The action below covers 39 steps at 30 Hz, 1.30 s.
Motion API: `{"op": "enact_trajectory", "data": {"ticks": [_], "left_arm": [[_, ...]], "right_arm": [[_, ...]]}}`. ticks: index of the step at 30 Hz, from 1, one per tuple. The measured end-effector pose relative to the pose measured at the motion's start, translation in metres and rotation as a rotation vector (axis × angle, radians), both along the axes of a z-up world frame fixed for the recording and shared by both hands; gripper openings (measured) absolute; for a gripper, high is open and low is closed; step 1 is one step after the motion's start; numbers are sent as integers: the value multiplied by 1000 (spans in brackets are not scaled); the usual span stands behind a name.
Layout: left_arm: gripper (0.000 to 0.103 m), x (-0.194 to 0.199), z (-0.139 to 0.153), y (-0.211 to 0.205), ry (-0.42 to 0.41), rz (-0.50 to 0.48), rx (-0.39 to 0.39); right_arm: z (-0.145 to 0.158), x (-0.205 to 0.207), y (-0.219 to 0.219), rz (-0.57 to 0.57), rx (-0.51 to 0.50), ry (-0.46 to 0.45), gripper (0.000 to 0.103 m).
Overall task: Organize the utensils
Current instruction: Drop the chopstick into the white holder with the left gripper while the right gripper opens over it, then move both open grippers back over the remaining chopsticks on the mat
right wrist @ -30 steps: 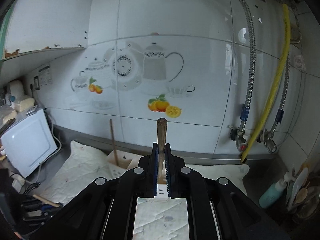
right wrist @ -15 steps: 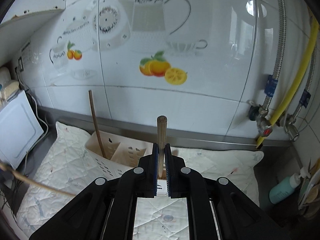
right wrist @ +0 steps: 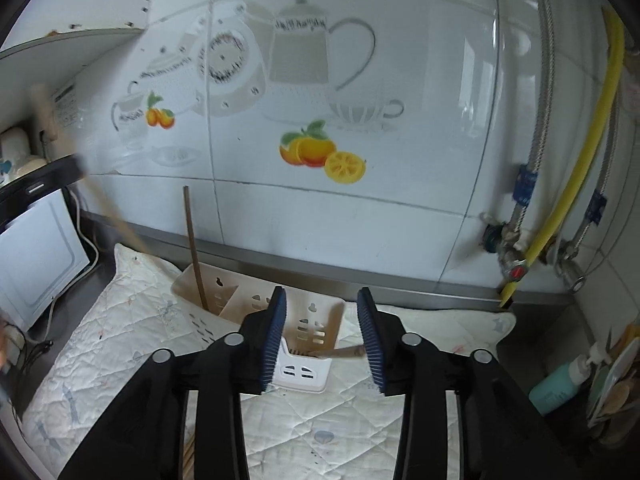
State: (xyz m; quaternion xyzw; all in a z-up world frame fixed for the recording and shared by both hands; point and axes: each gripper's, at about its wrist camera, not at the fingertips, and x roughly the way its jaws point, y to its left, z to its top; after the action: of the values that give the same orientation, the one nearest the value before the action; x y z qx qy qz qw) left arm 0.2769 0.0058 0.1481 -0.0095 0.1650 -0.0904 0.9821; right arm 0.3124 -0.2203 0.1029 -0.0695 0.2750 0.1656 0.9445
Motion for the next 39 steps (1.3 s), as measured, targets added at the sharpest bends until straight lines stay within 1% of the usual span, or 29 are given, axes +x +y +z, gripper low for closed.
{"op": "enact_trajectory", "data": {"ticks": [4,7,13,18,22,24,29,30,33,35,37,39], "left_arm": [[5,21,-9,-3,12,27,7],[5,35,-23,0,50,31,-12],[5,51,-49,2,117,34,-28],[5,57,-62,-2,144,32,-6],[5,60,-68,-3,166,33,-17],[9,56,-68,-4,160,22,-23],[10,32,-59,-4,131,11,-17],[14,27,-57,-3,126,10,-17],[16,7,-55,0,118,3,-19],[16,-9,-57,2,118,10,-16],[16,-21,-60,6,125,3,-33],[16,-36,-68,10,138,12,-39]], "right_arm": [[-1,-29,-10,27,18,-33,43],[-7,-48,-15,49,30,-38,45],[-29,-74,-25,61,82,-9,46],[-47,-96,-24,42,46,-25,46],[-57,-114,-27,30,52,-23,46],[-63,-125,-28,28,52,-16,46],[-86,-154,-30,25,62,23,46],[-90,-158,-29,25,62,31,46],[-108,-176,-29,18,78,69,46],[-119,-185,-27,17,94,95,45],[-128,-194,-25,6,95,106,43],[-138,-204,-24,-2,106,121,39]]}}
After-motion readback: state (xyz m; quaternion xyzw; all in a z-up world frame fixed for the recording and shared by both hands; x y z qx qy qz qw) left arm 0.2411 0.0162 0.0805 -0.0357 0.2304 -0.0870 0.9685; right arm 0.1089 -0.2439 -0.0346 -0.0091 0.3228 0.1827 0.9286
